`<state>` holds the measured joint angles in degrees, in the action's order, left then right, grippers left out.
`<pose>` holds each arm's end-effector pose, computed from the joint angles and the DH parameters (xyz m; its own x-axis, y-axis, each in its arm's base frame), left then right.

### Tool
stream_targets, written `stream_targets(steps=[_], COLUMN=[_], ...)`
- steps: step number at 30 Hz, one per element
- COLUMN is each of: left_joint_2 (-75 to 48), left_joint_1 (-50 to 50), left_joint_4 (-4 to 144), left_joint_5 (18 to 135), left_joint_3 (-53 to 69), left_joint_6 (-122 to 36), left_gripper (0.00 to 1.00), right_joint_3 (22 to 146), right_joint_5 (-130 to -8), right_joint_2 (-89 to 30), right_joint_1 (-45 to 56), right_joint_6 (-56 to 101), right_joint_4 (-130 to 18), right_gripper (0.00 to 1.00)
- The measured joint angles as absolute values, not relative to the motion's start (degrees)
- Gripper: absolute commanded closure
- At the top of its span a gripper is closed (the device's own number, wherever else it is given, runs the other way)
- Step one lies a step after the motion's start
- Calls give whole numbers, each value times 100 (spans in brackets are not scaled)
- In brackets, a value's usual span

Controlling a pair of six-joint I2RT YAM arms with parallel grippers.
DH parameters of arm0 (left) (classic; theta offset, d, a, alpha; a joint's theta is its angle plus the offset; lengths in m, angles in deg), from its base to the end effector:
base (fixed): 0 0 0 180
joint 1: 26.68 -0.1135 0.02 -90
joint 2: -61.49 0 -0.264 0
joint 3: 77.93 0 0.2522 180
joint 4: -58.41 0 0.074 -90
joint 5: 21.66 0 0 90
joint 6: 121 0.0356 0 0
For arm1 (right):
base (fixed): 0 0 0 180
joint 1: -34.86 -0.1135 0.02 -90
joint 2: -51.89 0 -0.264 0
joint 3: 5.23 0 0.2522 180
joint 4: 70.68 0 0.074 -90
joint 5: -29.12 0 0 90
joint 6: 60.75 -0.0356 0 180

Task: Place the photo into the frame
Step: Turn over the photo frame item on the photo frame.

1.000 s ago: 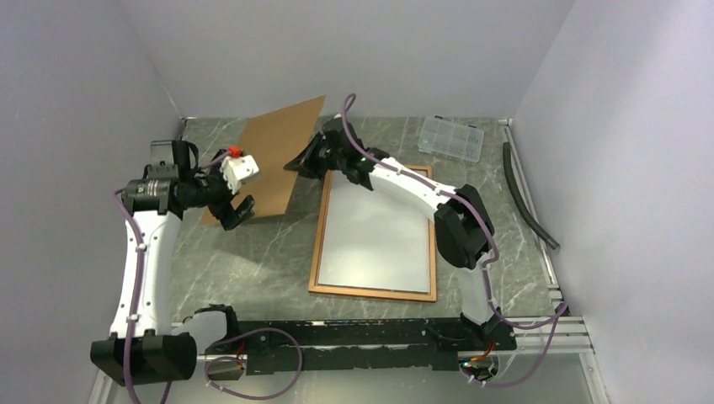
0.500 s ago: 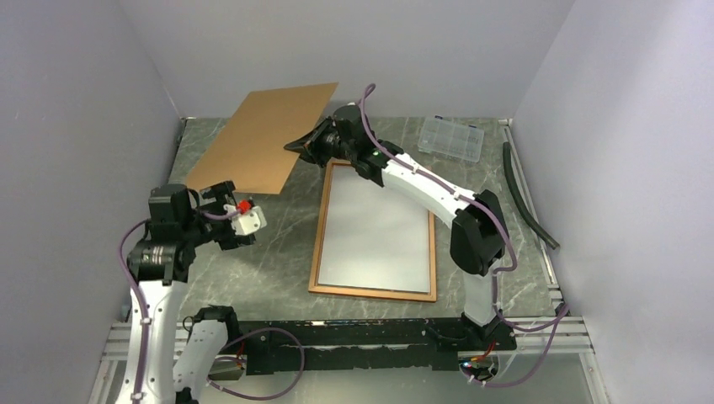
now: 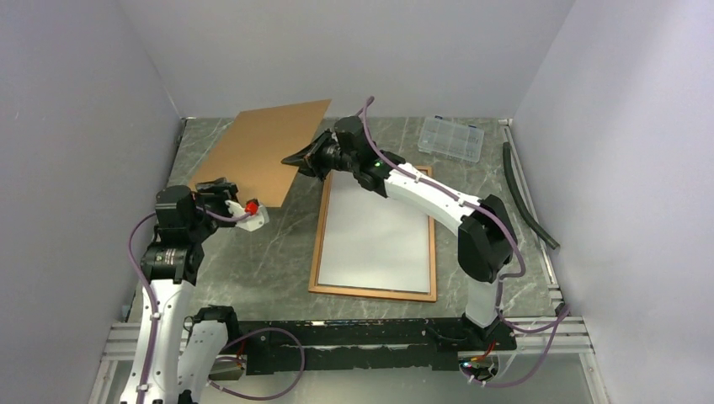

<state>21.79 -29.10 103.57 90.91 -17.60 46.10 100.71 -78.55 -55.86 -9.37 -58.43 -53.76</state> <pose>0.1506 -0.0073 0.3266 0.2094 0.9098 -0.3584 0.4735 0.2263 0.8512 0.3183 0.3250 0.3223 -0.8792 0.4728 0.0591 0.1947 0.2433 0.9502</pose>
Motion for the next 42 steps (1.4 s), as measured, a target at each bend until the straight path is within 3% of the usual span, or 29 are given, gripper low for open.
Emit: stream_targets(steps=[2, 4, 5, 9, 15, 19, 24, 31, 42], left_joint_2=[2157, 2150, 2154, 2264, 2430, 2520, 2401, 2089, 1774], left_joint_1=[-2910, -2910, -2910, -2910, -2901, -2901, -2901, -2901, -2899], left_joint_4=[10177, 10011, 9946, 9482, 9410, 9410, 10031, 11622, 14072], left_joint_5=[8984, 8912, 8892, 8829, 8838, 8899, 9150, 10092, 10927], left_joint_3=[-1808, -1830, -1830, -1832, -1992, -1957, -1286, 231, 1014], left_joint_6=[4586, 4488, 4440, 4317, 4134, 4031, 3742, 3502, 4208], left_gripper=[71, 91, 96, 97, 97, 97, 97, 97, 97], right_joint_3=[10051, 10049, 10047, 9994, 9787, 10289, 11454, 10611, 9887], right_joint_5=[-7912, -7973, -7999, -8214, -8860, -9741, -10168, -9031, -8950], right_joint_2=[-5511, -5444, -5415, -5317, -4858, -4742, -4552, -2904, -2425], right_joint_1=[-937, -937, -937, -894, -834, -579, -255, -323, -491], right_joint_6=[-5845, -5847, -5871, -5830, -4997, -3666, -492, 3405, 6004], right_joint_4=[-5400, -5420, -5459, -5614, -5579, -4851, -2814, -1824, -1713], right_gripper=[100, 92, 85, 46, 3, 0, 0, 0, 2])
